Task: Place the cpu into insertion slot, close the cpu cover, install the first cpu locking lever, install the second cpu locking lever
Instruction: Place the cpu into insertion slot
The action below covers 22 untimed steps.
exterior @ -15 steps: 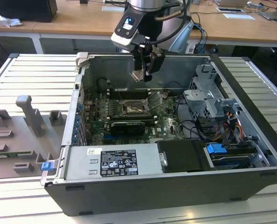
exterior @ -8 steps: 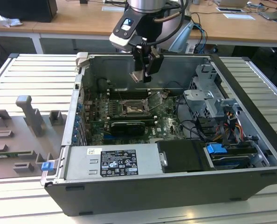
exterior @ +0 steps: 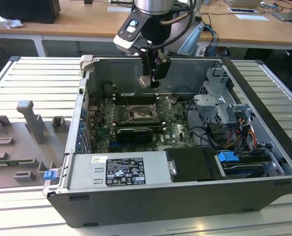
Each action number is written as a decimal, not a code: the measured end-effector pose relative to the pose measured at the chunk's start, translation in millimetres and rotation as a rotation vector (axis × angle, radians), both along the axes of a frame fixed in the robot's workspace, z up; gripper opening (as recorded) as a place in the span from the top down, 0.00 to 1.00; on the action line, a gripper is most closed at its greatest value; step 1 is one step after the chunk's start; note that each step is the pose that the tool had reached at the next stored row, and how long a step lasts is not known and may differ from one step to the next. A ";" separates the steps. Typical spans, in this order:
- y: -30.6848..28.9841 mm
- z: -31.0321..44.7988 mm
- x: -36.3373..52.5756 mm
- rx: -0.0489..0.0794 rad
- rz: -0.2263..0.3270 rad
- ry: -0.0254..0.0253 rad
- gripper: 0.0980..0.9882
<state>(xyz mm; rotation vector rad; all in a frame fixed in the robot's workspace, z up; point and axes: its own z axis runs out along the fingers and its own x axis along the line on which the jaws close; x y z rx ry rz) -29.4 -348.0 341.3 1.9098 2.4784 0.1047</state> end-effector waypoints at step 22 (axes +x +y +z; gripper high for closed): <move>0.0 -9.7 0.0 -0.006 -0.124 0.0002 0.51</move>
